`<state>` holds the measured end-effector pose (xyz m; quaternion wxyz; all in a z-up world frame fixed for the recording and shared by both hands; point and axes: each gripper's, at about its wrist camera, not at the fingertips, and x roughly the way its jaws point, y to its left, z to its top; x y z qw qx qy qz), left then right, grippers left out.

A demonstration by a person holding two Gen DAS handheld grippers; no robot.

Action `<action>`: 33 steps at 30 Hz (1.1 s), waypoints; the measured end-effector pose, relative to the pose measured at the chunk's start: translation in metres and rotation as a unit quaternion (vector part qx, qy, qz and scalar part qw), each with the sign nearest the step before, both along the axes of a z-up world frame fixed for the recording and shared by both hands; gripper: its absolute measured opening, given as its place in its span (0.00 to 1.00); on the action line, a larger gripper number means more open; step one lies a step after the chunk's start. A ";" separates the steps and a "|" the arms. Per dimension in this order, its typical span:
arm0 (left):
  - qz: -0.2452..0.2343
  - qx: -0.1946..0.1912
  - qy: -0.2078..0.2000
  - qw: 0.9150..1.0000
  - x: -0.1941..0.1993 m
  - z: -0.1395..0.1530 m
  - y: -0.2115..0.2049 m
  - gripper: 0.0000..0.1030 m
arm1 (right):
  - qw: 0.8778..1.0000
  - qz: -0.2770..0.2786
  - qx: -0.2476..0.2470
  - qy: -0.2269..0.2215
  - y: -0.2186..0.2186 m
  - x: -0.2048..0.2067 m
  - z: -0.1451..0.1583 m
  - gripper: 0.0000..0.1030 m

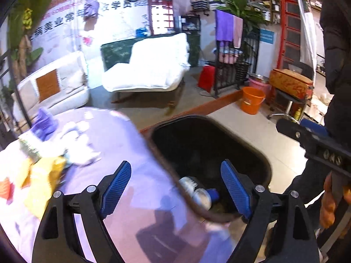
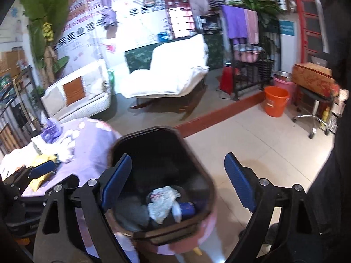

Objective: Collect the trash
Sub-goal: 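Move both tools back over the trash on the bed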

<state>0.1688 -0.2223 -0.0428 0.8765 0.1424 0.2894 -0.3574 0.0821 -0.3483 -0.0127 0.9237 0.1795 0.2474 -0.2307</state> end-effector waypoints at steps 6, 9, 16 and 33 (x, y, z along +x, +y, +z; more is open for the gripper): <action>0.074 -0.007 0.023 0.997 0.023 -0.007 0.062 0.81 | 0.997 0.078 0.021 0.003 0.037 0.038 0.000 0.83; 0.111 0.003 0.022 0.994 0.037 -0.012 0.095 0.81 | 0.991 0.128 0.029 0.015 0.061 0.063 -0.002 0.83; 0.163 0.037 0.015 0.986 0.071 -0.015 0.149 0.81 | 0.970 0.232 0.052 0.046 0.118 0.120 -0.010 0.83; 0.173 0.093 0.103 0.975 0.159 -0.059 0.175 0.79 | 0.942 0.310 0.001 0.131 0.179 0.252 -0.035 0.73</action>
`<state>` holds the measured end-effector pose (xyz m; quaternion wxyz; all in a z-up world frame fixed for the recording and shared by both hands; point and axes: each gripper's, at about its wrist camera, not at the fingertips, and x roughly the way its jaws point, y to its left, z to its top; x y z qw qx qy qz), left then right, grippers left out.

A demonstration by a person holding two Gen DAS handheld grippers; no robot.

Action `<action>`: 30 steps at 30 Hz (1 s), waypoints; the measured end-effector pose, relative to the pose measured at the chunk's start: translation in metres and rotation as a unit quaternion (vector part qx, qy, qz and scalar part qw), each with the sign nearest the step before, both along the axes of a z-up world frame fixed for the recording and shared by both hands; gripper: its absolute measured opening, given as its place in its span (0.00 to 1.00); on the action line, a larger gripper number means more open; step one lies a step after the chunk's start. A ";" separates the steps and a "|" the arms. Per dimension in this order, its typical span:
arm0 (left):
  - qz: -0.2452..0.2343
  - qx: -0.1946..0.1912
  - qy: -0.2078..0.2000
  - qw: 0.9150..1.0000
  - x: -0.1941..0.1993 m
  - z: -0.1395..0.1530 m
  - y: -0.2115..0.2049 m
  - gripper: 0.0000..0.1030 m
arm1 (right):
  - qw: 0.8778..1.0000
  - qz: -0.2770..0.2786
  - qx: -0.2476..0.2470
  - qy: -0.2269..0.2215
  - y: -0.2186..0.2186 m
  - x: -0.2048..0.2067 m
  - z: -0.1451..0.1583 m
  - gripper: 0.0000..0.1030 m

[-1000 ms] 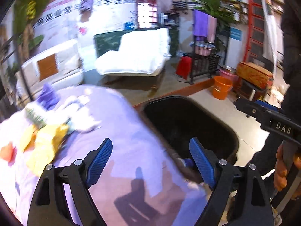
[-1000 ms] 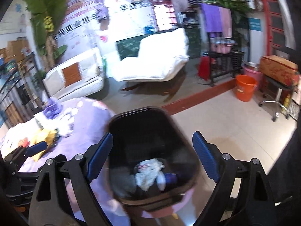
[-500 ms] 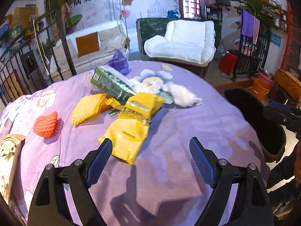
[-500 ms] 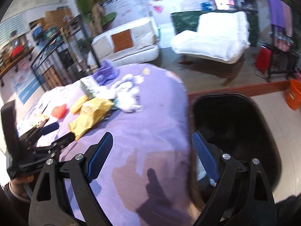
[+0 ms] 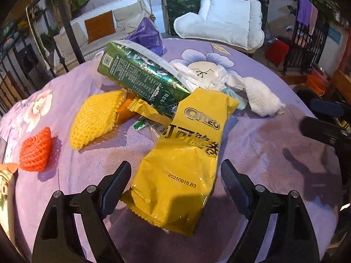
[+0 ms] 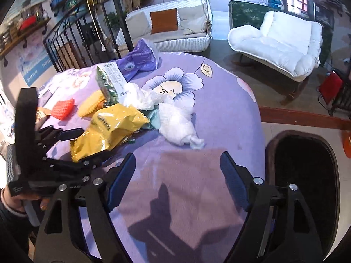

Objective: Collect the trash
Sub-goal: 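Move both tools back over the trash on the bed, then grasp the yellow Oreo wrapper with the left tool while the right tool grasps a tissue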

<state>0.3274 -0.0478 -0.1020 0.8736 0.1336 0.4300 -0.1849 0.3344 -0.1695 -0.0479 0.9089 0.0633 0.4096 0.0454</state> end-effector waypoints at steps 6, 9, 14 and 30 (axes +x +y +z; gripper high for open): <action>0.006 -0.036 0.013 0.999 -0.005 0.006 0.008 0.57 | 0.999 0.008 -0.023 0.026 0.009 0.046 -0.015 0.57; 0.010 -0.053 0.017 0.998 -0.008 0.007 0.010 0.44 | 0.999 0.018 -0.026 0.038 0.013 0.059 -0.023 0.33; 0.015 -0.074 0.012 0.997 -0.016 0.013 0.015 0.21 | 0.999 0.019 -0.003 0.035 0.011 0.053 -0.023 0.26; 0.019 -0.137 -0.048 0.989 -0.077 0.049 0.012 0.12 | 0.998 -0.010 0.012 -0.062 0.005 -0.056 0.027 0.25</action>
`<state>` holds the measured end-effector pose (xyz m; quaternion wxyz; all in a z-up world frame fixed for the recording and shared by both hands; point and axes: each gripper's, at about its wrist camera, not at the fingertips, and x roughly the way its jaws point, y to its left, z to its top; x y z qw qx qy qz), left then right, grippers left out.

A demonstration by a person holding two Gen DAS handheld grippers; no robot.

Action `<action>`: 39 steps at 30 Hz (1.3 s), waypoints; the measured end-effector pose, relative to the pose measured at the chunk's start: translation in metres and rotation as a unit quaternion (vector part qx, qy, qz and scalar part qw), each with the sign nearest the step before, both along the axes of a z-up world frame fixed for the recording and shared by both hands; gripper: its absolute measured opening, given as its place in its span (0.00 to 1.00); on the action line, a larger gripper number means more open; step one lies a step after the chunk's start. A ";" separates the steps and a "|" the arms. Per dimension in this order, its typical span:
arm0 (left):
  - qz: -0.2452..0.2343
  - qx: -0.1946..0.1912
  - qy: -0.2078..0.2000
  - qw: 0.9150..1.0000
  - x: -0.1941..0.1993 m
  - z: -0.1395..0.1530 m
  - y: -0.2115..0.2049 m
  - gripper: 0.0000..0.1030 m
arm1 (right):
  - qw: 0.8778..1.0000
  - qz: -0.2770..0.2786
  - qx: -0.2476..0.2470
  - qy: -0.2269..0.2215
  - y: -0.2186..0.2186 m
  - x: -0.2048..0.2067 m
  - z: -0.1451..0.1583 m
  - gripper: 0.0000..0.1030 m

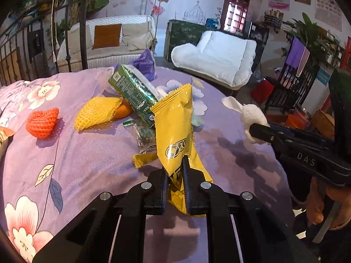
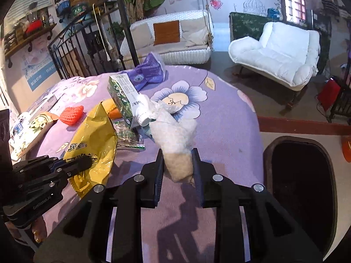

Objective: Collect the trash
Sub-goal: 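Grasp the yellow Oreo wrapper with the left tool while the right tool grasps a tissue, then carry the wrapper and tissue to the black bin and release them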

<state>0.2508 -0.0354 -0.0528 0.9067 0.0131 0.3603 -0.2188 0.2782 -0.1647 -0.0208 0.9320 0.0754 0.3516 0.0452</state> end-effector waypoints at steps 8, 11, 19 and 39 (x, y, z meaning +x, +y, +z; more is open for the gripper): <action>-0.019 -0.017 -0.034 0.999 -0.038 0.015 -0.017 0.12 | 0.998 -0.042 -0.014 -0.043 -0.021 -0.057 0.017 0.25; -0.035 -0.026 -0.037 0.998 -0.047 0.016 -0.029 0.12 | 0.996 -0.065 -0.023 -0.050 -0.036 -0.077 0.020 0.25; -0.088 -0.035 -0.041 0.995 -0.061 0.014 -0.067 0.12 | 0.990 -0.135 -0.016 -0.046 -0.092 -0.123 0.018 0.25; -0.183 -0.023 -0.005 0.983 -0.073 -0.002 -0.155 0.12 | 0.968 -0.243 0.027 0.050 -0.189 -0.126 -0.047 0.50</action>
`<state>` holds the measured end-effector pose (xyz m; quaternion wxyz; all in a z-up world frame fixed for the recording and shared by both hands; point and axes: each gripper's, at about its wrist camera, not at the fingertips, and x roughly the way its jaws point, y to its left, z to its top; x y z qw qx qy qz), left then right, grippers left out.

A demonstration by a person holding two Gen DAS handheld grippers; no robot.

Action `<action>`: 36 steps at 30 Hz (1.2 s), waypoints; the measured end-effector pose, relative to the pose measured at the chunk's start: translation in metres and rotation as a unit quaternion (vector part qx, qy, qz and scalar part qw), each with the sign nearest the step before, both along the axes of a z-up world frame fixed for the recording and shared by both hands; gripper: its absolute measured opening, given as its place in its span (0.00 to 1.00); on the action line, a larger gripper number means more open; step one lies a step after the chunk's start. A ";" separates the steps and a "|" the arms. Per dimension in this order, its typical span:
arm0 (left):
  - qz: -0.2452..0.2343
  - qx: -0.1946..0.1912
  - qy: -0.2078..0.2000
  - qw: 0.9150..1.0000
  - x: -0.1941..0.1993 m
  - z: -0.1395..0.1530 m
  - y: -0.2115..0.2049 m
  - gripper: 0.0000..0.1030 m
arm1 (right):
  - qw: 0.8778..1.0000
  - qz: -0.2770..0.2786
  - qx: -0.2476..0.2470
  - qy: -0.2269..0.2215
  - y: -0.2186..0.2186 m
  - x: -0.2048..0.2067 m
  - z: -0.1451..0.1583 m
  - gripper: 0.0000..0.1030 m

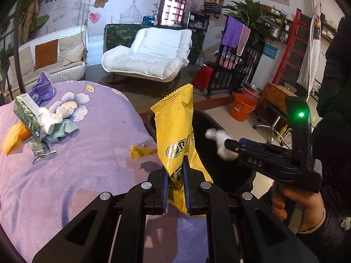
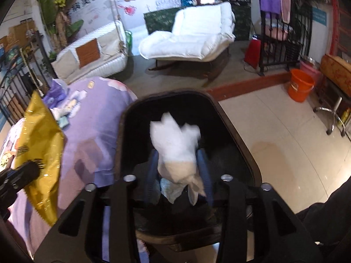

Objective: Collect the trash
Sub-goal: 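Carry the wrapper and tissue to the black bin and release them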

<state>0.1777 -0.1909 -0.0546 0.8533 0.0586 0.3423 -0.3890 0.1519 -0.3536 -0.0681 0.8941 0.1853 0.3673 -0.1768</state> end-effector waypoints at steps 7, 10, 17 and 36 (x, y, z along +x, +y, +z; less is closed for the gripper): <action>-0.013 0.010 0.006 1.000 -0.001 -0.003 -0.017 0.12 | 1.000 -0.008 0.007 0.002 -0.001 0.001 -0.013 0.55; -0.018 0.016 0.006 1.000 0.000 -0.004 -0.024 0.12 | 1.000 -0.012 0.008 -0.004 0.000 -0.002 -0.010 0.55; -0.028 0.028 0.019 0.999 0.006 -0.011 -0.041 0.12 | 1.000 -0.015 0.004 -0.019 -0.001 -0.015 -0.001 0.56; -0.077 0.077 0.066 0.992 0.030 -0.043 -0.115 0.12 | 0.997 -0.060 -0.015 -0.042 -0.022 -0.056 0.022 0.61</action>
